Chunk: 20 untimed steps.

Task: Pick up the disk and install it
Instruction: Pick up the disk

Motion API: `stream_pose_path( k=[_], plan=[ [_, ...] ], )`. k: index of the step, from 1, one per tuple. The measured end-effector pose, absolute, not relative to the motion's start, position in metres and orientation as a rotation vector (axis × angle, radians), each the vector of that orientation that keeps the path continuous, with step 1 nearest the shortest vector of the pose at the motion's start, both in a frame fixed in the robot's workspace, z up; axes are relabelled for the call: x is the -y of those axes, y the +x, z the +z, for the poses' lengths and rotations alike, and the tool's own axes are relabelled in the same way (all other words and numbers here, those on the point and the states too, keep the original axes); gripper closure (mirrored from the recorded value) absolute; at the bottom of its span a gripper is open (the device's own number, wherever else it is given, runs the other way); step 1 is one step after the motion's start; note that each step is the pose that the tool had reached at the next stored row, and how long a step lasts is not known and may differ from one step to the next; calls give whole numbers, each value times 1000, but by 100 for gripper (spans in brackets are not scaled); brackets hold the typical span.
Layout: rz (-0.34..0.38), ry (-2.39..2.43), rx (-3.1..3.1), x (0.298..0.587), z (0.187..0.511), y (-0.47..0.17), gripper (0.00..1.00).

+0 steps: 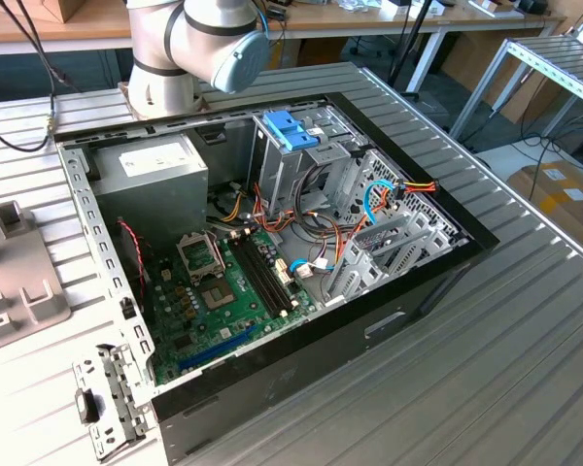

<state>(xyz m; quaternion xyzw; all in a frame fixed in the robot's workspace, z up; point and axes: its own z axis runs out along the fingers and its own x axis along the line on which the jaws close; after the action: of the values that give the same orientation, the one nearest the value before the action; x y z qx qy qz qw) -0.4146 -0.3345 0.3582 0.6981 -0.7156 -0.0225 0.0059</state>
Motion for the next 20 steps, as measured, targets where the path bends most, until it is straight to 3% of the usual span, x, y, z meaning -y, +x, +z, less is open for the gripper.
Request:
stream_pose_path(
  k=[20],
  plan=[
    [-70,2185,2240,327,357,-417,46]
  ],
)
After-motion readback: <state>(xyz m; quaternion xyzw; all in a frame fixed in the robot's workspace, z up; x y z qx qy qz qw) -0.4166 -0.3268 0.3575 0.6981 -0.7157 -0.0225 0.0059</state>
